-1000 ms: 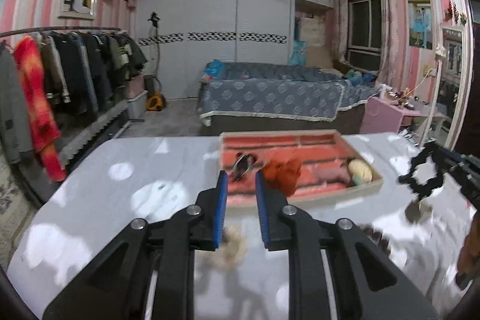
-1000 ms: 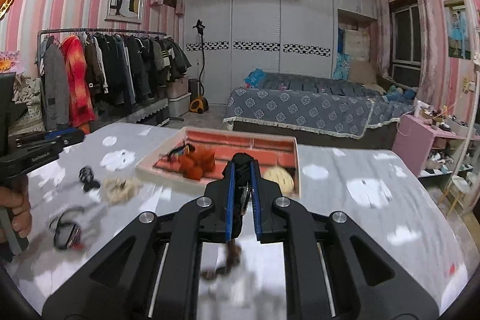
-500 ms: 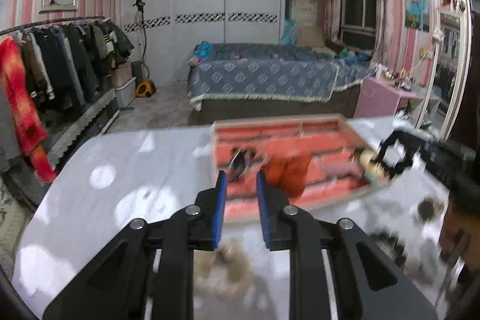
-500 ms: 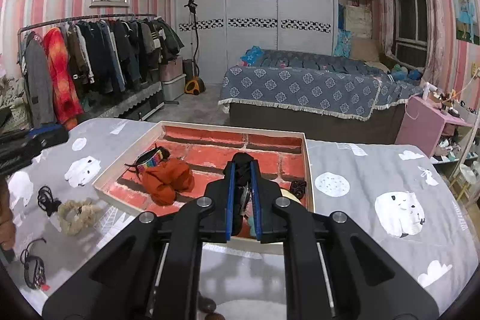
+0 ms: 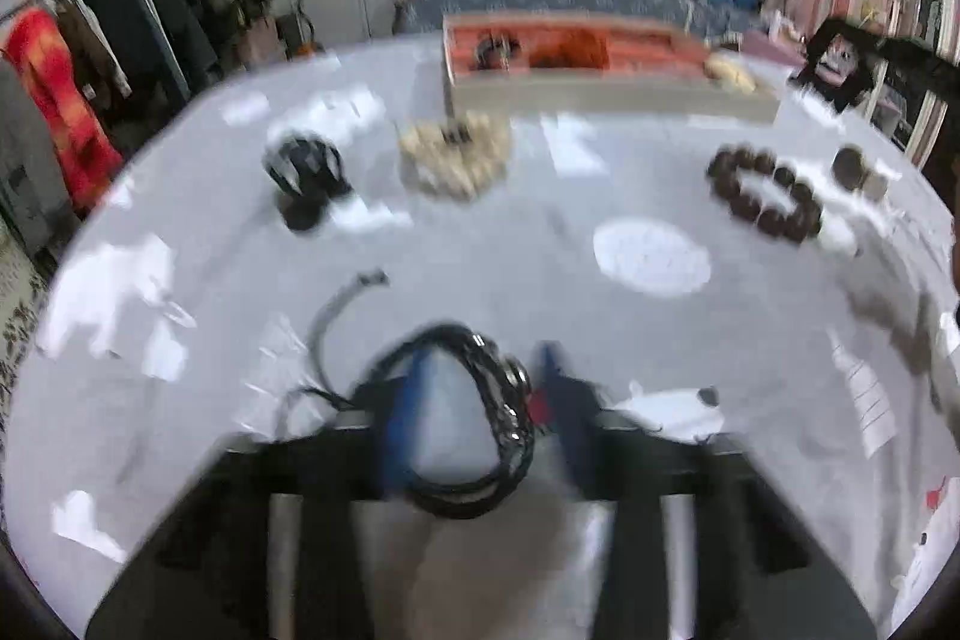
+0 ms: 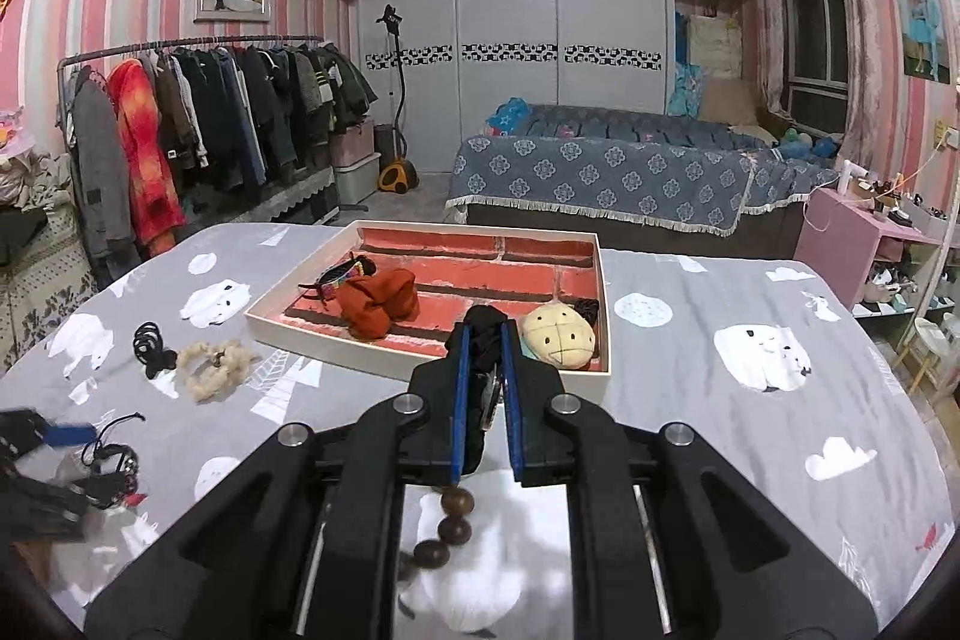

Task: Organize jewelry
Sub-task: 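Carry the leather bracelet and black charm with both tools over the tray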

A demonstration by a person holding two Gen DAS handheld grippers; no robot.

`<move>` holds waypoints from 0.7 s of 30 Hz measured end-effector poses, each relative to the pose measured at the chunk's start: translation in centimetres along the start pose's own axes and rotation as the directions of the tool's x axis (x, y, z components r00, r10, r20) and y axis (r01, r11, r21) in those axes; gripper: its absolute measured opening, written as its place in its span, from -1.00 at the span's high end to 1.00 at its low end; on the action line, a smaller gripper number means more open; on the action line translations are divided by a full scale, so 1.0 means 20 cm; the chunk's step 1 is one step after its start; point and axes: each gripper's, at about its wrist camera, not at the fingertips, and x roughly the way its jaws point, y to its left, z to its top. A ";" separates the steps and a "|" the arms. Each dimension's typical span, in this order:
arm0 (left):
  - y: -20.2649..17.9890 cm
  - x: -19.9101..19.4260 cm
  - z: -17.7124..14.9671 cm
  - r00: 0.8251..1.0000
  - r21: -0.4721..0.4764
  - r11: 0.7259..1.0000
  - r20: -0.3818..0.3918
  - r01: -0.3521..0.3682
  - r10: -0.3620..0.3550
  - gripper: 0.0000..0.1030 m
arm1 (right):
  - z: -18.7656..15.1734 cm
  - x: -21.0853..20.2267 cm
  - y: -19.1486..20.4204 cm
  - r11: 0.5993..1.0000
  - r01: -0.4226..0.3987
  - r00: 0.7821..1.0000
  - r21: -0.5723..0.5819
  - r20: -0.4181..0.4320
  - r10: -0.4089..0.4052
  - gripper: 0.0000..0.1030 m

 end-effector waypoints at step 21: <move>-0.12 0.48 1.12 0.971 -0.005 0.998 0.234 0.061 -0.058 0.72 | 0.24 0.60 -0.09 0.999 -0.030 0.994 0.031 -0.104 0.033 0.78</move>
